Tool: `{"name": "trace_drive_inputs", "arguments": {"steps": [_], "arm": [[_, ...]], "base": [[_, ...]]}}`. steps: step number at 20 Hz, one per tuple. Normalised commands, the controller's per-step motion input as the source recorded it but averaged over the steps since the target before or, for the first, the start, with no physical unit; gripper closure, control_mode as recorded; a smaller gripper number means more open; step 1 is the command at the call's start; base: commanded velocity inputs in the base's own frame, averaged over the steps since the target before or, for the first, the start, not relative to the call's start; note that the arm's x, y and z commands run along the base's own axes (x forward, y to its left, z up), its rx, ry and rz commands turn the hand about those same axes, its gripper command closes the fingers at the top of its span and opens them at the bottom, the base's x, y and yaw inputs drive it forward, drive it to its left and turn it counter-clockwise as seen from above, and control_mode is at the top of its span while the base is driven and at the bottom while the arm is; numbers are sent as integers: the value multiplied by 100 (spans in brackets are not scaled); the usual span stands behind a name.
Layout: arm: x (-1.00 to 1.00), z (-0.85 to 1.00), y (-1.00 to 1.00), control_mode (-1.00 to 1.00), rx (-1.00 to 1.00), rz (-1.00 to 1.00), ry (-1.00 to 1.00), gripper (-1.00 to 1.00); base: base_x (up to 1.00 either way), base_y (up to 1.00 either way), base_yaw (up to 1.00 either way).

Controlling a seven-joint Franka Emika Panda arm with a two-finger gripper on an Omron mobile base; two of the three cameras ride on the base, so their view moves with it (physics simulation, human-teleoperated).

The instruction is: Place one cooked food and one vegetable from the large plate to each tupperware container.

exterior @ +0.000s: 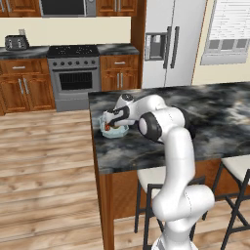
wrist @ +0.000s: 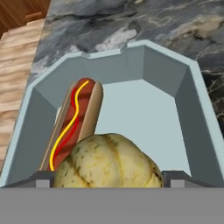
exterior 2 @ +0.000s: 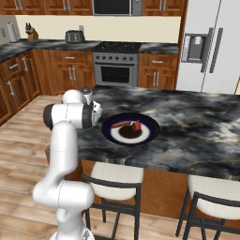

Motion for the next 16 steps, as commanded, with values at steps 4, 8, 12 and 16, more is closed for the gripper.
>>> {"name": "trace_drive_inputs", "arguments": {"steps": [4,8,12,16], "arm": [[-27,3,0,-100,0,0,-3,-100],[-25,15,0,-100,0,0,-8,-100],[-40,46,0,-100,0,0,-14,-100],[-76,60,-22,-100,0,-3,-6,-100]], "base": [[0,0,0],[0,0,0],[0,0,0],[0,0,0]]}}
